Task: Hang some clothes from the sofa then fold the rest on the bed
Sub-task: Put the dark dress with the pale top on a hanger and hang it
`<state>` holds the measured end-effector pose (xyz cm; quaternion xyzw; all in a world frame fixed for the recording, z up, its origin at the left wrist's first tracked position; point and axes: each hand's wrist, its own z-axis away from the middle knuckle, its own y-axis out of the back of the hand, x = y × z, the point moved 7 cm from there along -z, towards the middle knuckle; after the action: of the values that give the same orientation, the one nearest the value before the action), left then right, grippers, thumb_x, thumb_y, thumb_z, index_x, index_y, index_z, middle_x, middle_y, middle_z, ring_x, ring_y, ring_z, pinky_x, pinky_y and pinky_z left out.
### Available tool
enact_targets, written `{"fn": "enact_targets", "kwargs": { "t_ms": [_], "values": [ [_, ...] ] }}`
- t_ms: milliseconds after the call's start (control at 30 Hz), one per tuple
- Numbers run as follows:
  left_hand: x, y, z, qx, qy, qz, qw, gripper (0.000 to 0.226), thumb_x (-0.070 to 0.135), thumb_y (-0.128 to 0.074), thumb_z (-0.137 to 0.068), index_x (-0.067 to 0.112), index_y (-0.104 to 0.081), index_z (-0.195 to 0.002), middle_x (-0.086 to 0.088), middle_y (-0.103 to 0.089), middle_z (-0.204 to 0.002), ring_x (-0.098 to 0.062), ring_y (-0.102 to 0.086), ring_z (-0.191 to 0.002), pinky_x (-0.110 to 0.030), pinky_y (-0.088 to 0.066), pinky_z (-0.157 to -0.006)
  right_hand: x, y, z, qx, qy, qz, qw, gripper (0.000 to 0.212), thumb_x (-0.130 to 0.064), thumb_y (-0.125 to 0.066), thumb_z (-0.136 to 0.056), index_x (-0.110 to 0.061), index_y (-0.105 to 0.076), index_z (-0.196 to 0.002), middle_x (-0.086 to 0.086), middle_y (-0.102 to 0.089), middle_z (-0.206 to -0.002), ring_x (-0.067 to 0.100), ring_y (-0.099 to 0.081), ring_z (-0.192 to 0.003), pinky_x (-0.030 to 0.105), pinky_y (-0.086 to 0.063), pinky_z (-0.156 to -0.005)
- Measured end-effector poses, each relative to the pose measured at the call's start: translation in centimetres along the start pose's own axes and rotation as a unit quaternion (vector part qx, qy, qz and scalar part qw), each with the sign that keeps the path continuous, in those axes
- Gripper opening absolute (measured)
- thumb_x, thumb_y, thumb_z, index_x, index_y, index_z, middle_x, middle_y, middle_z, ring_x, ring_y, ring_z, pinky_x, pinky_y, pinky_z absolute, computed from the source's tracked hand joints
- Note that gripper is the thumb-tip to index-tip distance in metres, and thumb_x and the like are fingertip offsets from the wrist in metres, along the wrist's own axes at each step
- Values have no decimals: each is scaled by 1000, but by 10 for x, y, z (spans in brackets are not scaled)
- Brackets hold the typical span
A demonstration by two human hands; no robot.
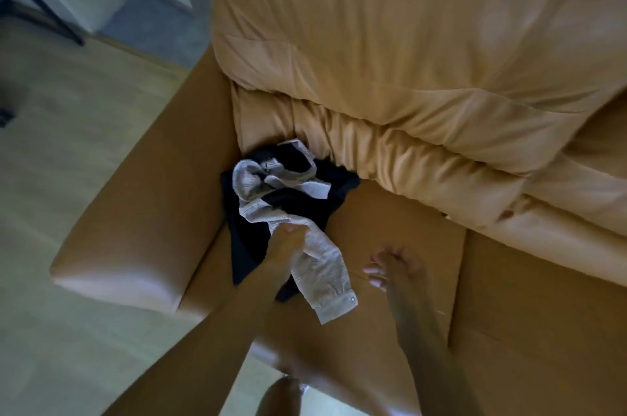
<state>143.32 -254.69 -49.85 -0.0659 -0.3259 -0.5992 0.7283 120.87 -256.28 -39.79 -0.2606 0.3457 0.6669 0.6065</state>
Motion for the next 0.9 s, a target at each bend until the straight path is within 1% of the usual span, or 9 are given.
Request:
{"fn": "enact_targets", "kwargs": {
  "t_ms": [67, 167, 300, 367, 500, 667, 767, 833, 900],
  "values": [
    [-9, 13, -46, 93, 9, -45, 995, 23, 34, -61, -94, 18, -62, -110, -9, -56, -113, -42, -49, -123, -40, -48, -88, 22, -16, -28, -27, -2, 14, 1000, 10, -5, -58, -99, -14, -63, -97, 13, -69, -93, 12, -72, -69, 33, -55, -68],
    [-21, 33, -97, 211, 43, -61, 975, 76, 44, -64, -90, 19, -30, -152, -12, -26, -155, -37, -23, -142, -55, -31, -110, 58, -29, -55, -74, 3, 50, 996, 9, -6, -60, -97, -14, -64, -99, 13, -70, -92, 11, -72, -71, 40, -56, -77],
    [-42, 38, -153, 217, 29, 0, 976, 105, 45, -75, -86, 22, -4, -160, -15, -6, -163, -45, -29, -141, -52, -40, -102, 99, -22, -74, -91, 1, 77, 993, 10, -4, -59, -98, -13, -64, -99, 15, -70, -90, 13, -72, -72, 37, -57, -75],
    [-56, 32, -175, 202, 31, 9, 979, 110, 37, -79, -83, 21, -2, -160, -21, -19, -160, -46, -44, -131, -45, -46, -92, 116, -12, -79, -87, -6, 83, 993, 11, -3, -58, -98, -12, -64, -99, 16, -70, -90, 14, -73, -72, 35, -56, -72],
    [-64, 7, -197, 124, -8, 47, 991, 67, 25, -74, -78, 13, -51, -139, -16, -61, -134, -34, -62, -118, -47, -53, -100, 140, 9, -87, -77, -33, 87, 993, 11, -2, -57, -98, -10, -63, -103, 20, -69, -95, 17, -73, -72, 33, -54, -69],
    [-31, -55, -98, -39, -159, 61, 985, 56, -4, -58, -92, 25, -48, -139, 6, -63, -103, -5, -62, -90, -17, -53, -80, 131, 18, -102, -71, -74, 12, 995, 12, -19, -67, -95, -13, -62, -104, 21, -67, -109, 26, -71, -86, 35, -54, -71],
    [-27, -94, -40, -130, -244, 38, 960, 51, -4, -49, -81, 23, -66, -121, -10, -71, -103, -17, -67, -91, -26, -54, -83, 111, 17, -116, -108, -77, 2, 991, 68, -66, -84, -58, -24, -62, -107, 8, -68, -115, 22, -70, -98, 37, -56, -82],
    [-27, -121, -6, -190, -272, 18, 943, 49, -3, -49, -80, 19, -67, -120, -13, -70, -109, -25, -69, -101, -35, -55, -90, 97, 16, -122, -136, -80, 17, 987, 40, -53, -71, -82, -26, -62, -111, 14, -68, -118, 30, -68, -106, 51, -52, -98],
    [-29, -146, 22, -234, -305, -15, 923, 56, -5, -52, -77, 18, -64, -126, -8, -68, -117, -25, -66, -111, -45, -53, -98, 91, 20, -132, -143, -71, 27, 987, 41, -42, -73, -87, -25, -63, -122, 17, -69, -119, 34, -69, -106, 56, -52, -99]
  ]
}}
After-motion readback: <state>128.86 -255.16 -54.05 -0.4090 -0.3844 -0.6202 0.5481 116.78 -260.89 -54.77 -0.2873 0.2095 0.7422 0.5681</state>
